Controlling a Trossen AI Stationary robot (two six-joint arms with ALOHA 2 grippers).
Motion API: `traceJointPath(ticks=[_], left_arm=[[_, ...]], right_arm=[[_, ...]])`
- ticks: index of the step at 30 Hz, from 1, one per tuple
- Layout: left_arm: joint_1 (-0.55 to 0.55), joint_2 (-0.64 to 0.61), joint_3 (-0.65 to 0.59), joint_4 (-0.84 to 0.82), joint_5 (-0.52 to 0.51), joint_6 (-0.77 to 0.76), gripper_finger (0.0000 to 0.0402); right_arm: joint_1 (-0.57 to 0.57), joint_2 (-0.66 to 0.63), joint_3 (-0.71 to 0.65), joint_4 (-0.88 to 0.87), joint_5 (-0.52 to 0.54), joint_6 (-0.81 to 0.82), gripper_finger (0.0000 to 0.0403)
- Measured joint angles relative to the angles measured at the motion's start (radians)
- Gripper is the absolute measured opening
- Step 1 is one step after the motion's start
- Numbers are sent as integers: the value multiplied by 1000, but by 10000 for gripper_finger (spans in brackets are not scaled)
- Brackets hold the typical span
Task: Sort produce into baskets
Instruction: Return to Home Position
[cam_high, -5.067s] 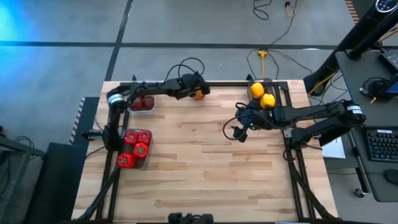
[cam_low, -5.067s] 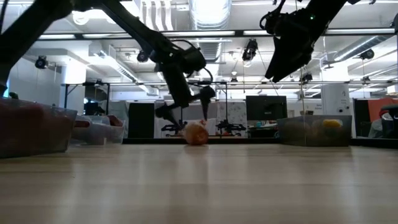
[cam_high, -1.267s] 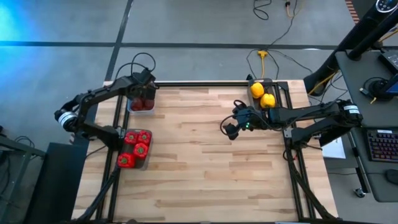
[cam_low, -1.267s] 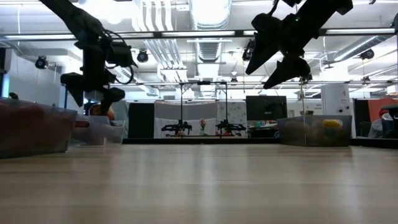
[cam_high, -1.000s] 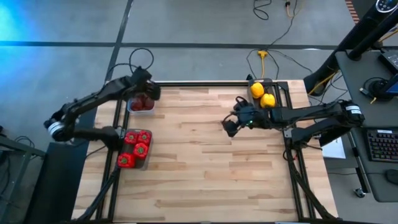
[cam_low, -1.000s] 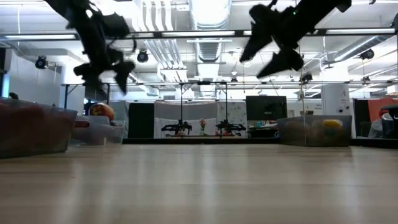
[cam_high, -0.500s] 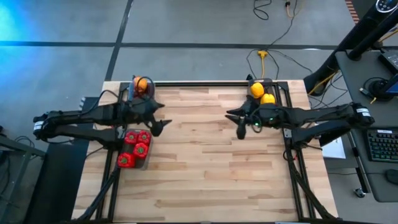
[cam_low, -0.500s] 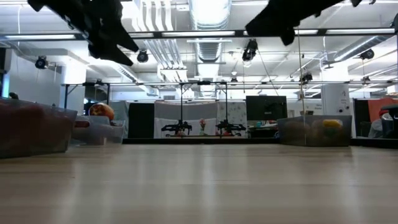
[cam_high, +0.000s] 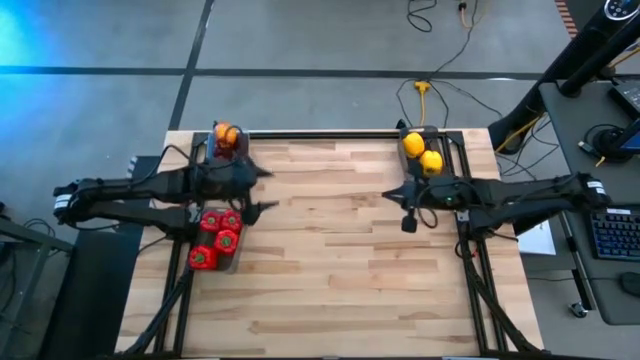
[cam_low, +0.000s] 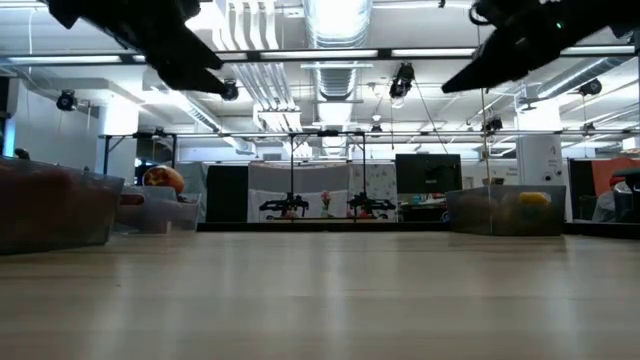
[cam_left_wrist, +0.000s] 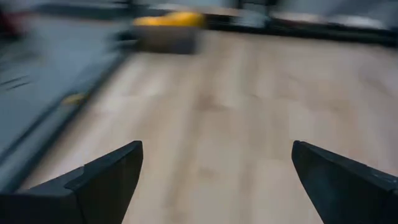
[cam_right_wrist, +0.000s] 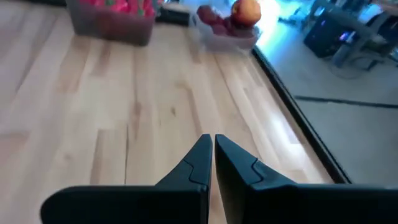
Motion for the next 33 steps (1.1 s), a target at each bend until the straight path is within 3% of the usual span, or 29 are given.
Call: traceJointPath(ticks=[3, 6, 8, 12, 15, 24, 27, 30, 33], left_arm=[[-2, -13, -41, 39, 195, 75, 393], [-1, -28, -124, 151, 223, 83, 393], [0, -38, -199, 279, 245, 79, 393], [11, -43, -364, 637, 416, 66, 393], [13, -37, -444, 781, 428, 49, 393], [15, -85, -490, 797, 459, -25, 393], [11, -133, -538, 856, 482, -24, 393], [-17, -177, -615, 975, 487, -24, 393], [-75, -207, -684, 1065, 427, -23, 393]], right_arm=[[1, -80, -109, 101, 4, 26, 13], [2, -175, -195, 181, 9, 53, 13], [2, -241, -253, 218, 22, 74, 13], [2, -379, -363, 272, 26, 79, 13], [2, -484, -431, 274, 25, 109, 13], [2, -756, -521, 282, -28, 117, 13], [13, -751, -533, 286, -121, 136, 13], [28, -736, -548, 295, -132, 193, 13], [44, -734, -557, 357, -158, 208, 13]])
